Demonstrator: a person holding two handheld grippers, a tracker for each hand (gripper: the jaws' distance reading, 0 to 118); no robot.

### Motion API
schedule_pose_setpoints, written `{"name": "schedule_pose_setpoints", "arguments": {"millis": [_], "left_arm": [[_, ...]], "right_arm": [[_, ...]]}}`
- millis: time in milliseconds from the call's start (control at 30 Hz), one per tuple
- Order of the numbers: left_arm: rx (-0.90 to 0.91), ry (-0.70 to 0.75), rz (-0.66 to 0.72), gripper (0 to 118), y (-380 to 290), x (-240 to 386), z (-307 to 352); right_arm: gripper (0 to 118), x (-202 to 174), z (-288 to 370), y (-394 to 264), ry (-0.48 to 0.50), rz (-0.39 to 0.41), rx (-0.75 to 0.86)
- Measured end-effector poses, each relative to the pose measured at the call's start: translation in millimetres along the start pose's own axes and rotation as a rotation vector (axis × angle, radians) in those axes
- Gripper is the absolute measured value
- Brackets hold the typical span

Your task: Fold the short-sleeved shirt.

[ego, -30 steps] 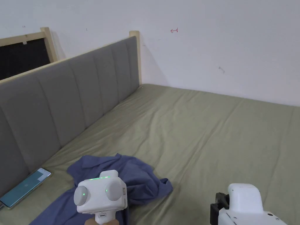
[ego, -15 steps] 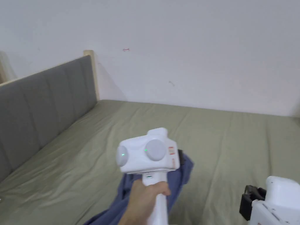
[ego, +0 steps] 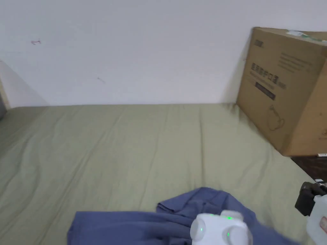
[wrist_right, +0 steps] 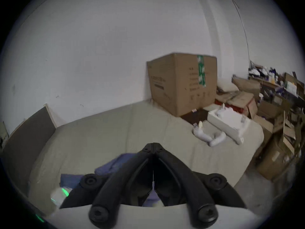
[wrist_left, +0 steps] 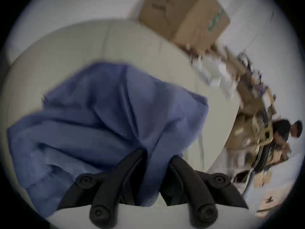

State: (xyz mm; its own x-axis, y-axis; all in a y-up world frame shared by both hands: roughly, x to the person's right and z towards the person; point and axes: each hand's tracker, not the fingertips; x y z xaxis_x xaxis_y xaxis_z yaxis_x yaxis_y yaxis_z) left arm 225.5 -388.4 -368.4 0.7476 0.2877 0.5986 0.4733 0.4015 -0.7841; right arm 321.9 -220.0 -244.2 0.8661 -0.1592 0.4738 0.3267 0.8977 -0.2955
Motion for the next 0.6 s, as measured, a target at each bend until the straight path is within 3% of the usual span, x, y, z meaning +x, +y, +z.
{"name": "schedule_pose_setpoints", "arguments": {"millis": [67, 100, 133, 167, 233, 267, 300, 400, 433, 467, 533, 567, 600], "left_arm": [[-0.071, 0.027, -0.047, 10, -21, 2, -25], [-0.017, 0.046, -0.08, 12, -28, 2, -23], [0.064, 0.042, -0.085, 17, -26, 2, -13], [0.035, 0.02, -0.065, 28, -20, 2, -8], [-0.027, -0.046, -0.019, 96, -5, -2, 5], [-0.021, -0.071, -0.011, 113, -3, -5, 11], [0.024, -0.078, -0.01, 118, -2, -7, 21], [0.108, -0.027, -0.018, 115, 3, -19, 56], [0.118, -0.018, -0.006, 108, 3, -28, 68], [0.15, -0.029, 0.009, 90, 1, -39, 78], [0.182, -0.007, 0.032, 7, -5, -62, 99], [0.187, 0.05, 0.053, 0, -10, -74, 104], [0.188, 0.125, 0.066, 0, -18, -85, 106]], "right_arm": [[0, 6, -5, -11, 0.001, -0.02, -0.035], [0, 8, -8, -16, 0.005, -0.021, -0.047], [0, 9, -11, -20, -0.002, -0.024, -0.062], [0, 10, -16, -24, -0.005, -0.029, -0.076], [0, 8, -22, -28, 0.007, -0.055, -0.101], [0, 6, -23, -29, 0.023, -0.069, -0.108], [0, 3, -24, -30, 0.039, -0.071, -0.109], [0, -11, -24, -31, 0.055, -0.014, -0.108], [0, -16, -25, -32, 0.059, 0.003, -0.113], [0, -19, -25, -32, 0.067, 0.009, -0.116], [0, -26, -25, -34, 0.096, 0.007, -0.12], [0, -31, -25, -36, 0.109, 0.01, -0.122], [0, -35, -26, -39, 0.114, 0.018, -0.126]]}}
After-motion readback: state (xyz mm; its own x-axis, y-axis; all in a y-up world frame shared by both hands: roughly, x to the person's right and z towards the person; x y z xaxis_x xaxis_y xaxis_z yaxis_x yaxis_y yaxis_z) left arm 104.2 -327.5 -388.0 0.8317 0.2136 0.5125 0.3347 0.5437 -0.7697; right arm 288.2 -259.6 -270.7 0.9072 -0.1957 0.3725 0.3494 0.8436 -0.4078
